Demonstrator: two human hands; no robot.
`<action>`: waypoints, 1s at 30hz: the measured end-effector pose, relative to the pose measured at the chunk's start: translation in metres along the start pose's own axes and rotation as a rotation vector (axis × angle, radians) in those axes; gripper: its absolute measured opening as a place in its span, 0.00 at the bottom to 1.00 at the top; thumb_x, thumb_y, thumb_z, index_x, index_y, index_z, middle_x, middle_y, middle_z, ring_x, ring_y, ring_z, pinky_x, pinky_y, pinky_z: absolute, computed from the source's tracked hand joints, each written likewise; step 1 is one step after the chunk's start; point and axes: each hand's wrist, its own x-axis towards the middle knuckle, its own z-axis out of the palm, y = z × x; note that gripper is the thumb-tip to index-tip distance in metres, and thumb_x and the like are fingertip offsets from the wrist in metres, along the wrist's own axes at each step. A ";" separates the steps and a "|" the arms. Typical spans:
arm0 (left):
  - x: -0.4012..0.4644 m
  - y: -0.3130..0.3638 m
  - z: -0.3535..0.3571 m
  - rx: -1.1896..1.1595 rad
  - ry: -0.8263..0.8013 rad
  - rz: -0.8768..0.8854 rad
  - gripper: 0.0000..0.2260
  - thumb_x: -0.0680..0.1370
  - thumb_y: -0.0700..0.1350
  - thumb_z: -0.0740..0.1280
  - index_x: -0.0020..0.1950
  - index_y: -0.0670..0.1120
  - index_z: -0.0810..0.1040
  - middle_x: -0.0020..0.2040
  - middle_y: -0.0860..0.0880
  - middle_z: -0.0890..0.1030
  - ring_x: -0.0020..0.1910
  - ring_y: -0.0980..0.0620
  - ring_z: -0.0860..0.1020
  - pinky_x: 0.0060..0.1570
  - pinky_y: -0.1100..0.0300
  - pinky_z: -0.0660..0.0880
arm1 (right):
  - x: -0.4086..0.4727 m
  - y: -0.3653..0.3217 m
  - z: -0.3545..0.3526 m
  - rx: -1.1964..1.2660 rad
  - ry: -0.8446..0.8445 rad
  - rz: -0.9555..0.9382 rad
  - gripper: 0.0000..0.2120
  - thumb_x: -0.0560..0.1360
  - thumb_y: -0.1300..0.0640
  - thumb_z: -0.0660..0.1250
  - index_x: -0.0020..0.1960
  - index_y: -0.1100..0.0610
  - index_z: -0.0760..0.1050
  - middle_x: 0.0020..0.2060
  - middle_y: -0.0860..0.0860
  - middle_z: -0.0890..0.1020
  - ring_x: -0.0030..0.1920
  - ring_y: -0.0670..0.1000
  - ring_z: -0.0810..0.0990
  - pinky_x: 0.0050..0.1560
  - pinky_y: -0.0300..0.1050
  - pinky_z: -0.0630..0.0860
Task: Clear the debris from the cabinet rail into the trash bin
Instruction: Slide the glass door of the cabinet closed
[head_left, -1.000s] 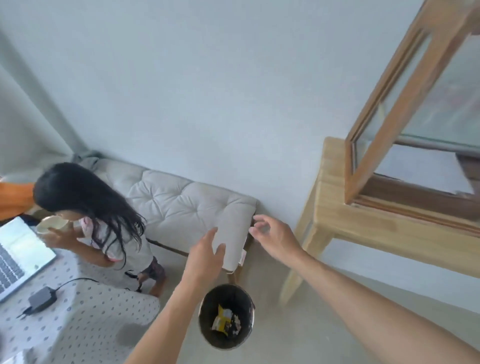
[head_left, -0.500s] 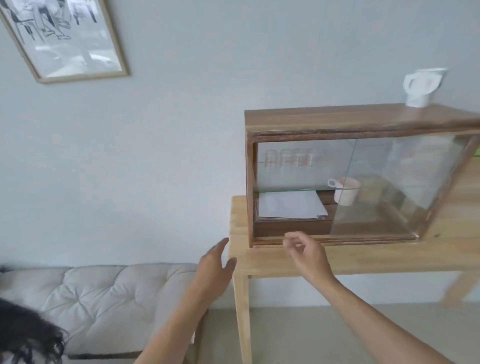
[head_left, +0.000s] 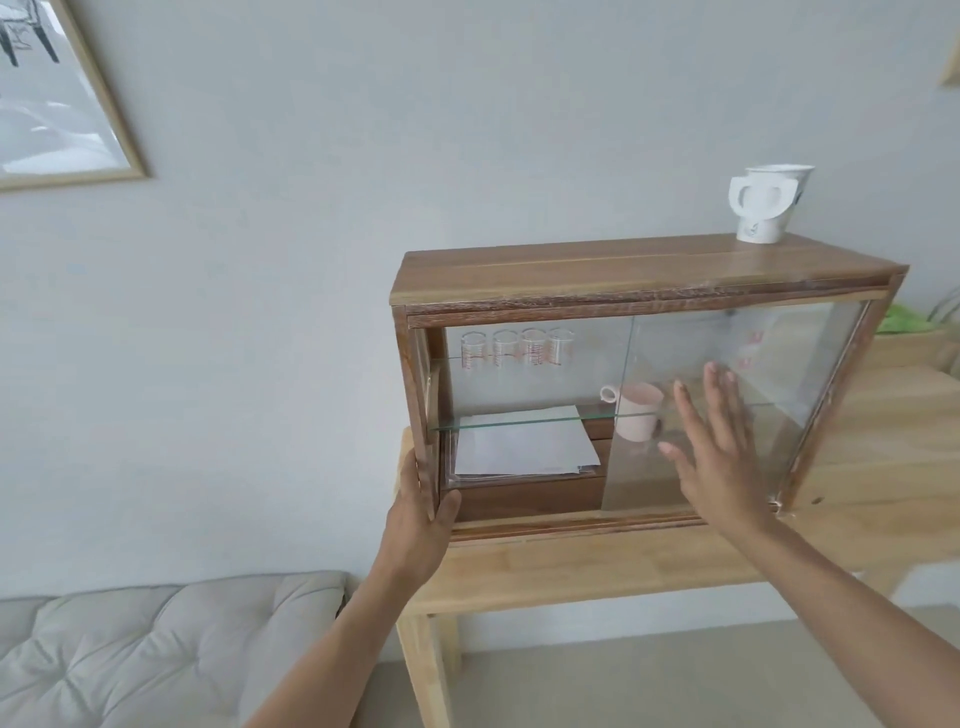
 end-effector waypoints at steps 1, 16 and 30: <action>0.002 -0.002 0.000 0.006 0.005 0.010 0.23 0.83 0.51 0.67 0.70 0.67 0.57 0.58 0.65 0.78 0.55 0.57 0.80 0.52 0.54 0.74 | 0.004 0.009 0.002 -0.089 -0.019 -0.047 0.41 0.82 0.50 0.71 0.87 0.58 0.54 0.88 0.61 0.46 0.88 0.67 0.46 0.84 0.72 0.53; 0.005 -0.007 0.011 0.052 0.042 0.053 0.28 0.83 0.49 0.67 0.78 0.57 0.55 0.65 0.58 0.76 0.60 0.51 0.77 0.56 0.56 0.72 | 0.024 -0.034 0.048 -0.254 0.027 -0.292 0.50 0.78 0.32 0.64 0.88 0.56 0.48 0.88 0.62 0.45 0.87 0.68 0.45 0.81 0.80 0.47; 0.007 -0.009 0.013 0.064 0.037 0.040 0.30 0.82 0.47 0.67 0.76 0.61 0.53 0.60 0.62 0.76 0.60 0.49 0.78 0.56 0.55 0.72 | 0.024 -0.089 0.060 -0.181 0.060 -0.314 0.49 0.80 0.36 0.70 0.88 0.55 0.48 0.88 0.61 0.47 0.88 0.66 0.46 0.82 0.78 0.47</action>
